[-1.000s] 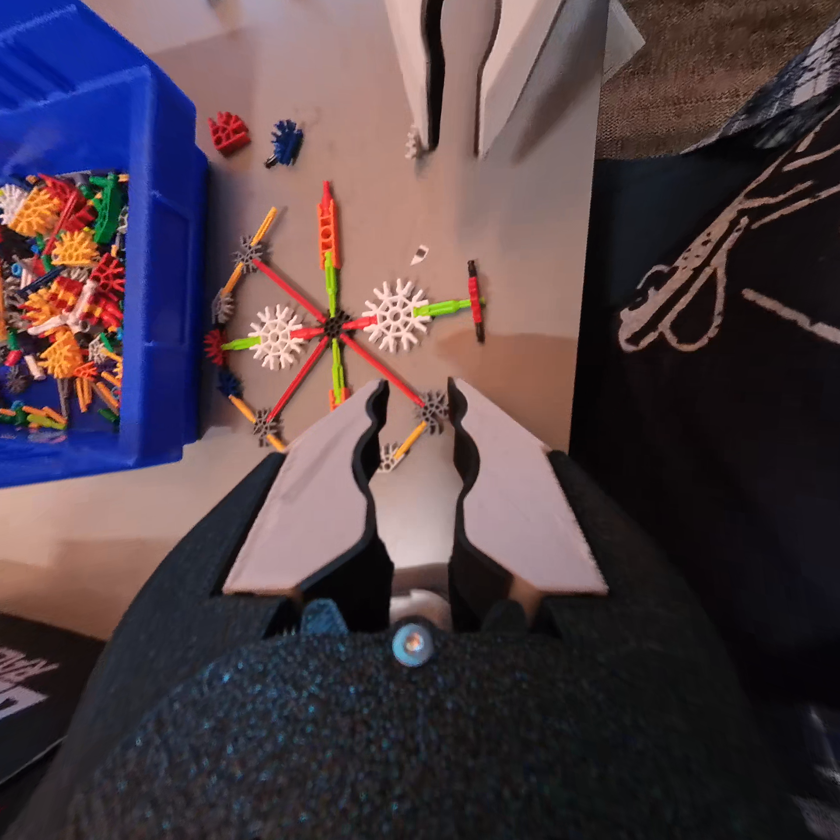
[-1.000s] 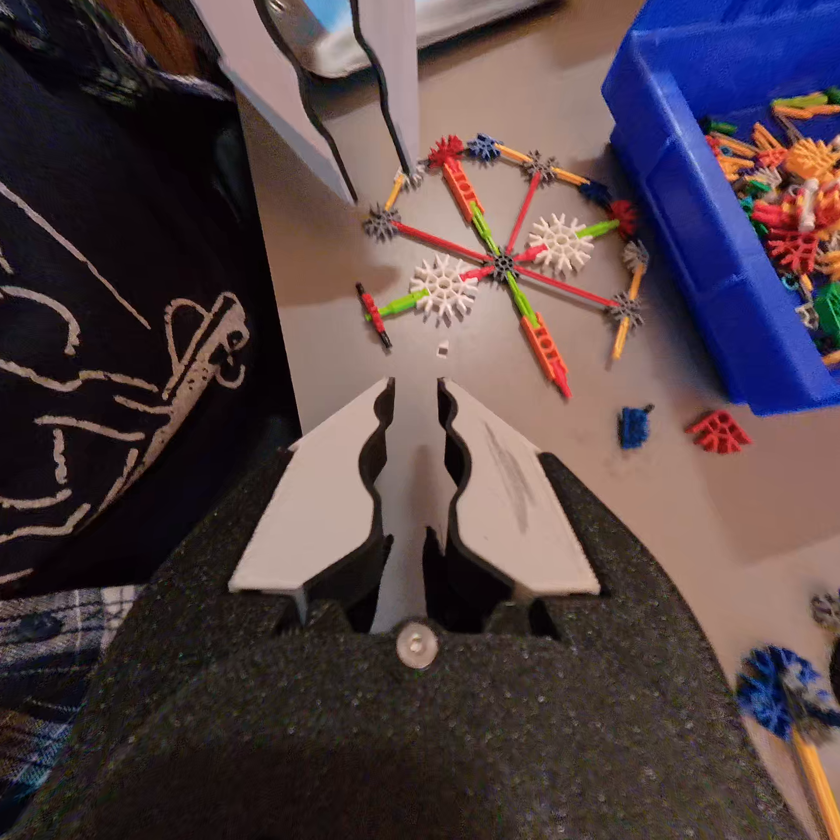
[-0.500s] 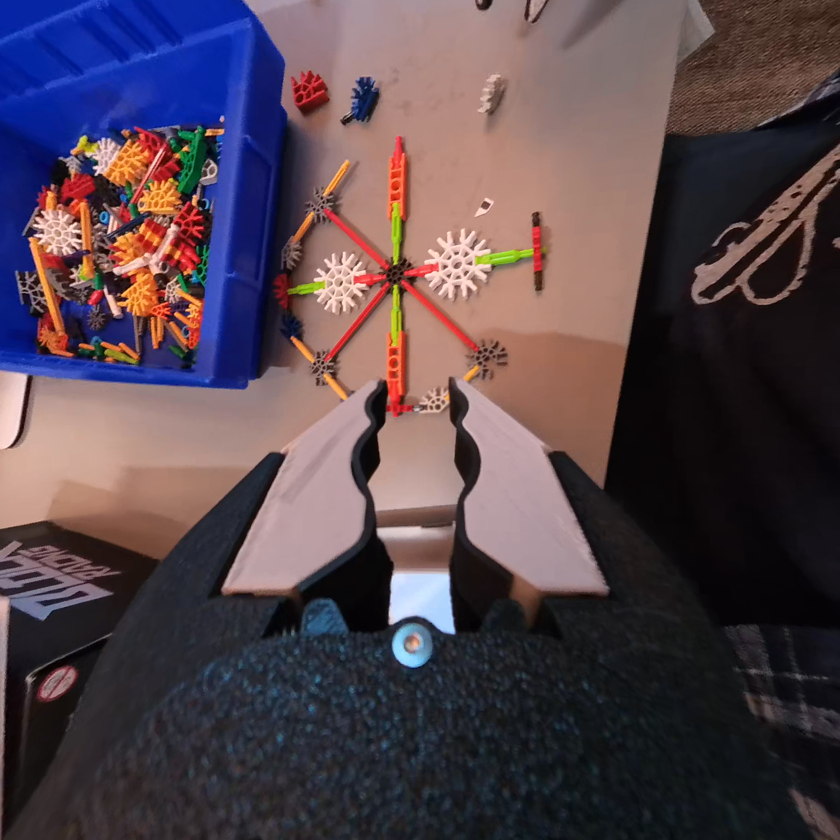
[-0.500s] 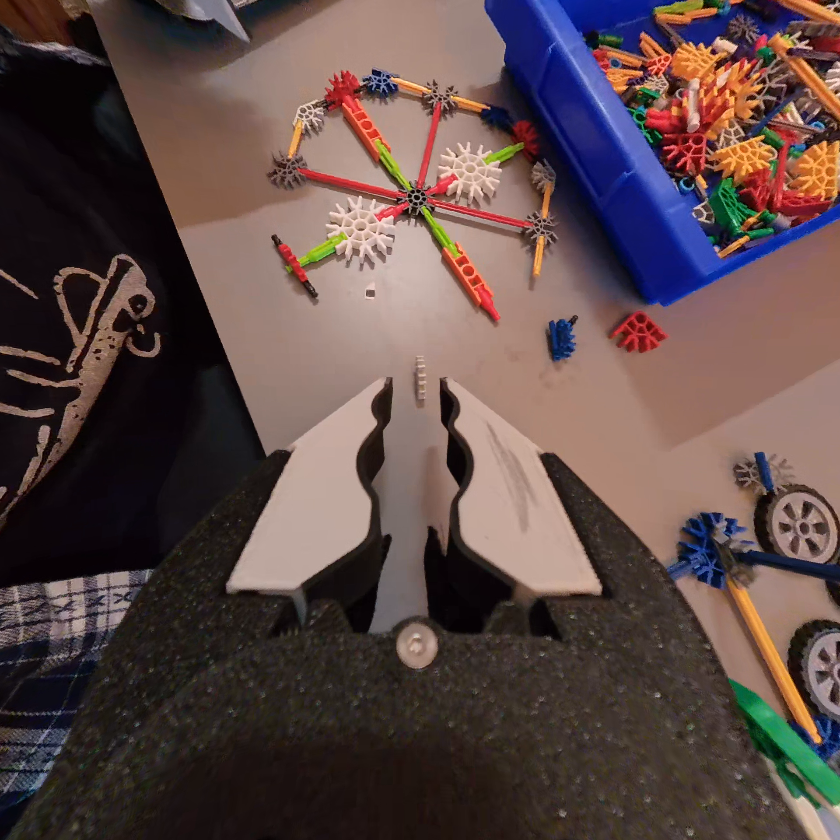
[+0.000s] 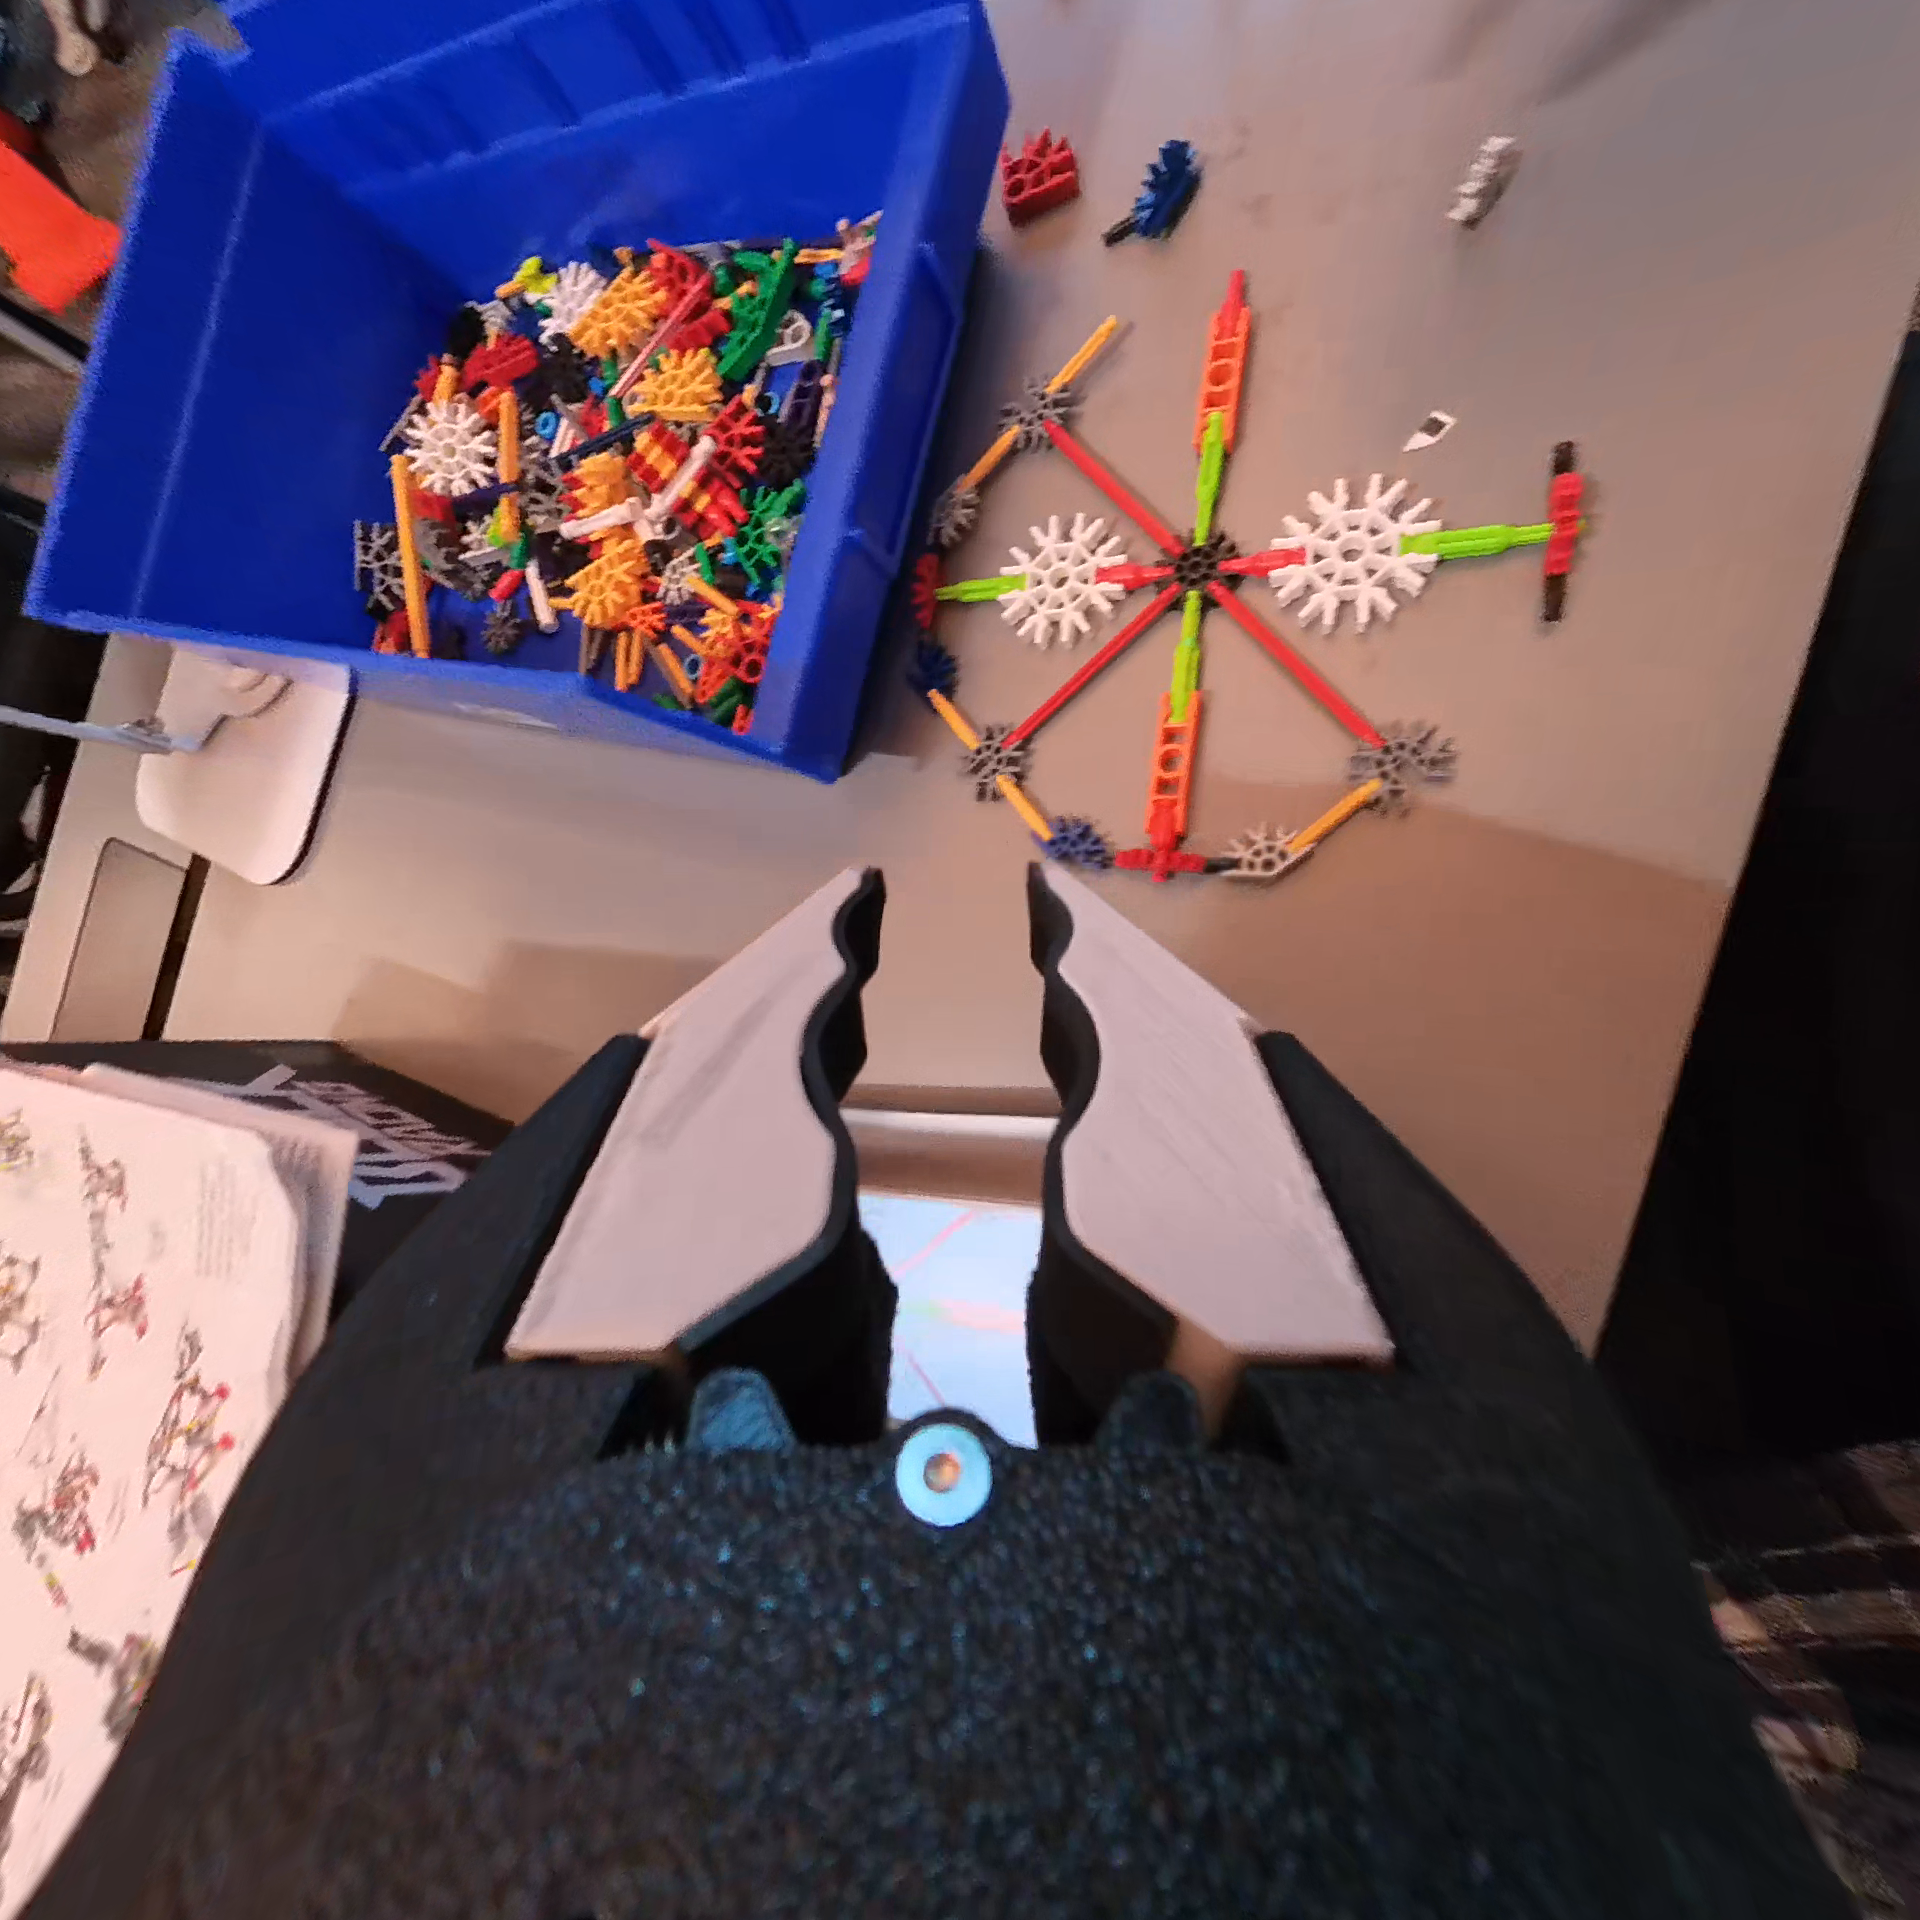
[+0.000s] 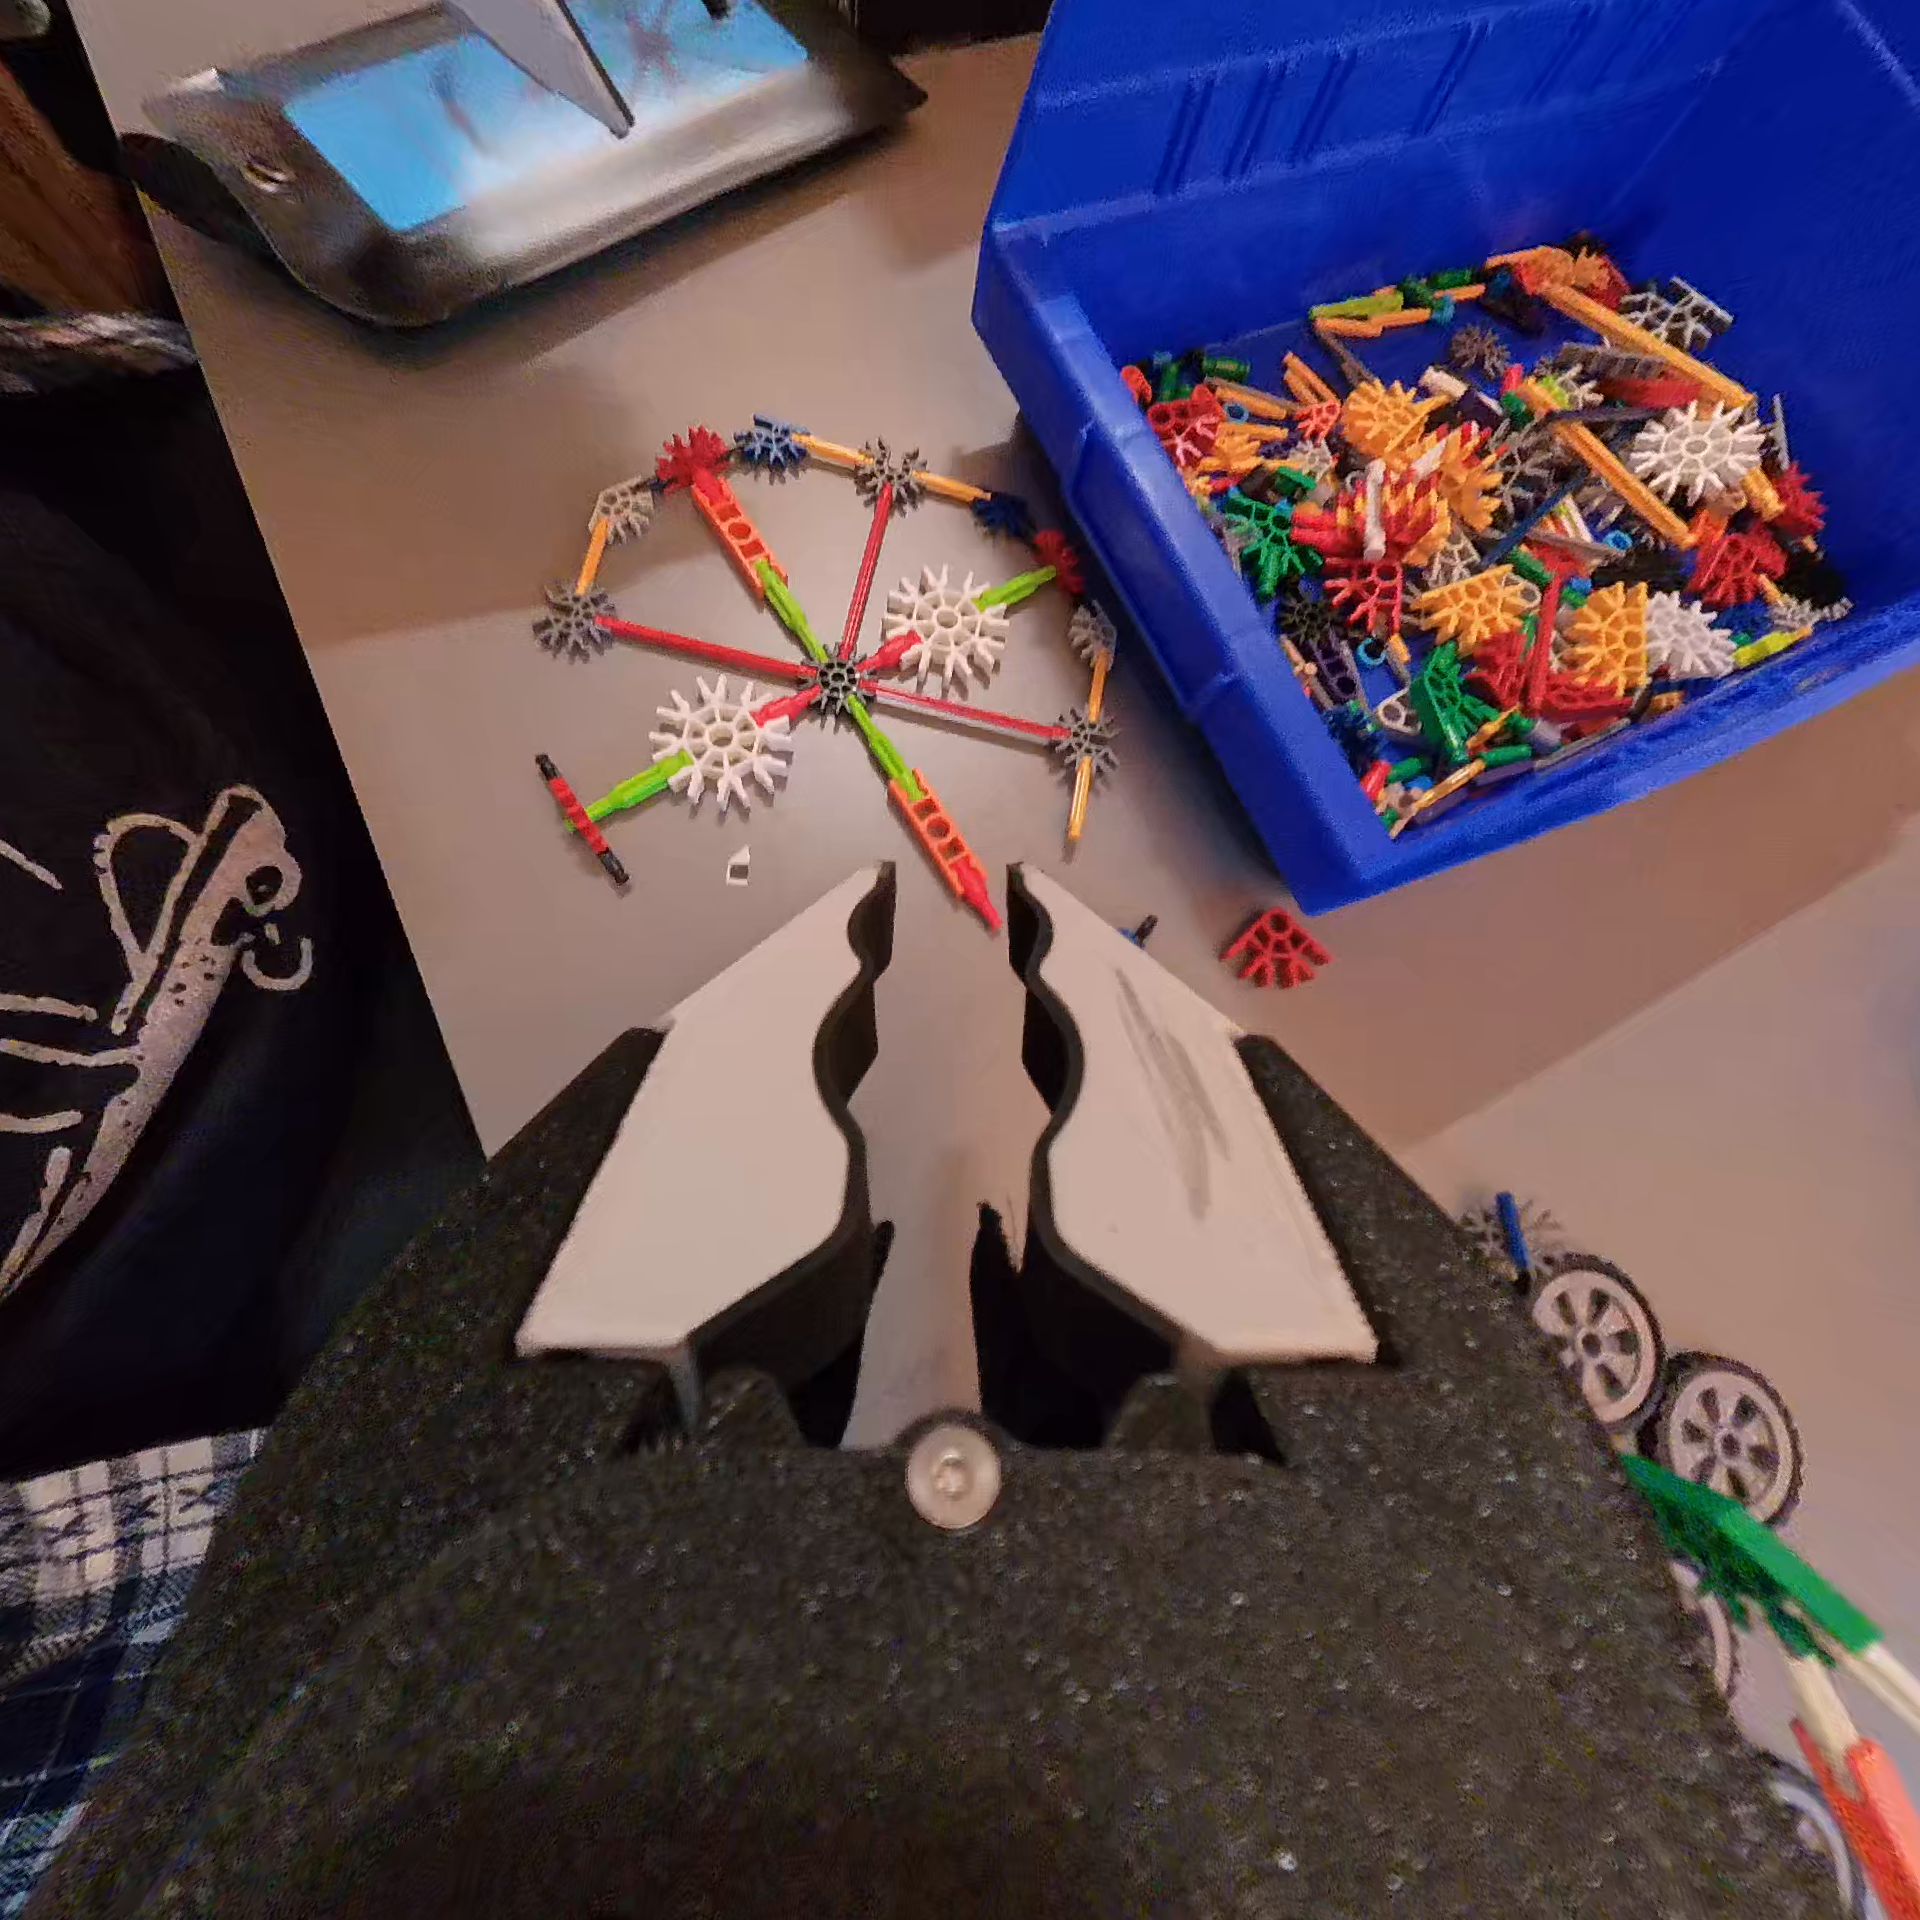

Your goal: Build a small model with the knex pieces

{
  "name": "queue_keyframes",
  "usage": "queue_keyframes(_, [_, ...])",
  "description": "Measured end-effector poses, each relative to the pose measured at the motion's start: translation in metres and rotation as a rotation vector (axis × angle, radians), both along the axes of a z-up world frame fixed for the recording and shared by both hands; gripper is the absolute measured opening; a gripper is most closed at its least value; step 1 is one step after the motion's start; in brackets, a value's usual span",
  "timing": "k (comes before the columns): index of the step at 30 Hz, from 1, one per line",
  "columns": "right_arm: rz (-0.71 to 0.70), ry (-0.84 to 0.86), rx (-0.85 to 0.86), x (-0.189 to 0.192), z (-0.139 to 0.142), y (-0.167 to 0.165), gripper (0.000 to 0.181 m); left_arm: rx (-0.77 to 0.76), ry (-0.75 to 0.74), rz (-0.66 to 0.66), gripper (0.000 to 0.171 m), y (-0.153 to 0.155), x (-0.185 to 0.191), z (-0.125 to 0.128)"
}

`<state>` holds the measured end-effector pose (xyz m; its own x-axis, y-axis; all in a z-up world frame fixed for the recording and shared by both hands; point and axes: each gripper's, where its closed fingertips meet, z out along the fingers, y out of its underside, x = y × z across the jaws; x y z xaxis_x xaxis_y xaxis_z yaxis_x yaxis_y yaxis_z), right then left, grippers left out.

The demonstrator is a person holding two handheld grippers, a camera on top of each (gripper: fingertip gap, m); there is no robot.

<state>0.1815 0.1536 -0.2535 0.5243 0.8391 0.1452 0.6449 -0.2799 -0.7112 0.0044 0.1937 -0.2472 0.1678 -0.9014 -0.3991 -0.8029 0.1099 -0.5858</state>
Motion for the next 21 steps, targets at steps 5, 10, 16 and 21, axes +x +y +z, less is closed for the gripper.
queue_keyframes(5, [-0.004,-0.001,0.013,-0.007,0.009,0.018,0.021,0.023,-0.032,0.033,0.027,0.019,-0.011,0.008])
queue_keyframes(10, [-0.018,-0.007,0.026,-0.016,0.018,0.041,0.021,0.035,-0.057,0.048,0.027,0.034,-0.015,0.009])
queue_keyframes(16, [-0.042,-0.026,0.027,-0.023,0.031,0.079,0.020,0.038,-0.103,0.048,0.027,0.050,-0.013,0.009])
queue_keyframes(21, [-0.012,-0.070,0.010,-0.042,0.036,0.116,0.020,0.049,-0.148,0.032,0.027,0.060,-0.006,0.013])
